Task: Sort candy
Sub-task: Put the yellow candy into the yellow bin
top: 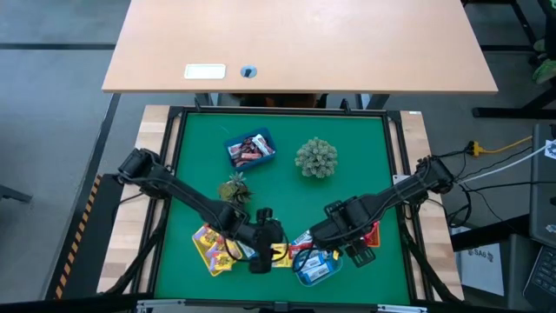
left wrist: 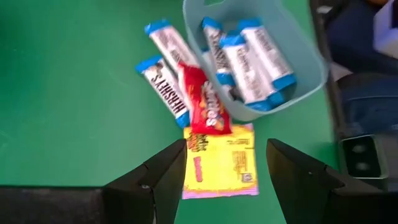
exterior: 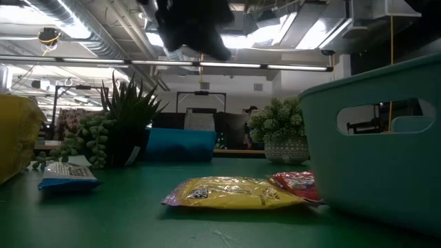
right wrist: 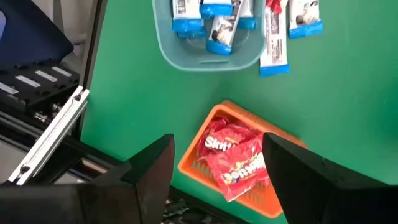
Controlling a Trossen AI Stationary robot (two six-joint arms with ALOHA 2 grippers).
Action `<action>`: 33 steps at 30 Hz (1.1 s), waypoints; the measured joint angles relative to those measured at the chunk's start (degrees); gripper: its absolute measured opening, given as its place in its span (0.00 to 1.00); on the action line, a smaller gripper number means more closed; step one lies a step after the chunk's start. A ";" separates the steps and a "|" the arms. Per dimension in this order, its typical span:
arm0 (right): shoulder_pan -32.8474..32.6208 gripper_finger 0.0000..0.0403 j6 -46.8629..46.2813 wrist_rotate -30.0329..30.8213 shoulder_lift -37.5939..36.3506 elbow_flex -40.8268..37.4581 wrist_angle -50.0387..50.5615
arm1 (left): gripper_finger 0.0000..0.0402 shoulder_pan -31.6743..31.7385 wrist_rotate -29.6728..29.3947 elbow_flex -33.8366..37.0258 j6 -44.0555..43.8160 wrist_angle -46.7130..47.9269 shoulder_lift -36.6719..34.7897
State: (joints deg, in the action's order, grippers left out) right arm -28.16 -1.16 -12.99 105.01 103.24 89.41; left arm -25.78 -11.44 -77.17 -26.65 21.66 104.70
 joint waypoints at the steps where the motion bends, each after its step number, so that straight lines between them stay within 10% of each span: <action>1: 0.00 0.60 -0.01 0.00 0.02 0.00 0.37 | 0.51 0.00 -0.02 0.00 0.00 0.04 0.66; 33: -6.10 0.60 -2.01 0.63 0.02 -0.02 -0.96 | 0.45 1.40 5.73 -0.15 6.23 -4.18 15.69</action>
State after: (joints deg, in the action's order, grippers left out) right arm -34.26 -3.17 -12.36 105.03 103.22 88.46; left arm -24.38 -5.71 -77.32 -20.43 17.47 120.40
